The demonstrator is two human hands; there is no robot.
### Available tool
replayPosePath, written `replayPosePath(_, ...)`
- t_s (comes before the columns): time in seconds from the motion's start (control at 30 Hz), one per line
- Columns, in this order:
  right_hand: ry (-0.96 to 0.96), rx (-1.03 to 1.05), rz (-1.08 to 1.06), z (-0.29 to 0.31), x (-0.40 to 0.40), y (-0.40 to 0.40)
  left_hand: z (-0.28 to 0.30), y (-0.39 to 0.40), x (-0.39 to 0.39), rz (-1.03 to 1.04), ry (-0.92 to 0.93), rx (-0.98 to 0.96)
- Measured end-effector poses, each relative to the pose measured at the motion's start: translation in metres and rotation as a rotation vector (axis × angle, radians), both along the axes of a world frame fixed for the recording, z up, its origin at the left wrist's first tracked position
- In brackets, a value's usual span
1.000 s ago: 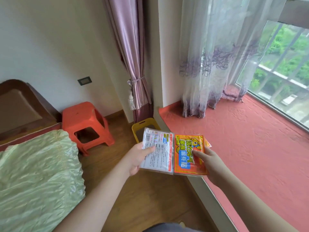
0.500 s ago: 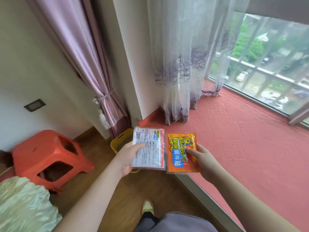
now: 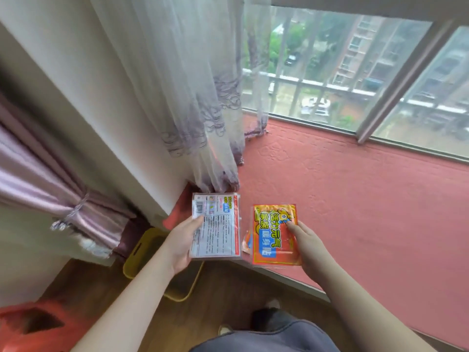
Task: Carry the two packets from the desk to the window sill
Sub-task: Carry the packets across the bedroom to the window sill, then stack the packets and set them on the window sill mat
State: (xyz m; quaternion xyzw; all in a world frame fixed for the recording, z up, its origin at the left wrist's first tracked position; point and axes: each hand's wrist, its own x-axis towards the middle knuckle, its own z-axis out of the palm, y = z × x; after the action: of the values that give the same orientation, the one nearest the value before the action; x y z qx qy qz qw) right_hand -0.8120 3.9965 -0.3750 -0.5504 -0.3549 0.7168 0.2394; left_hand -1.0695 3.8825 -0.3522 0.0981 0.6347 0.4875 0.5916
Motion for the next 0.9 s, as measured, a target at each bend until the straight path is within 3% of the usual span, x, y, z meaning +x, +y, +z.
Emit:
replayPosePath(0.43, 0.014, -0.046, -0.117, -0.036, 0.040, 0.054, -0.023, 0.106, 0.037, -0.212, -0.004, -0.059)
replayPosePath(0.7, -0.010, -0.121, -0.228, -0.056, 0.042, 0.062, -0.060, 0.126, 0.050, -0.226, 0.094, -0.095)
replayPosePath(0.9, 0.008, -0.175, -0.315, -0.071, 0.026, 0.059, -0.089, 0.141, 0.053, -0.326, 0.055, -0.116)
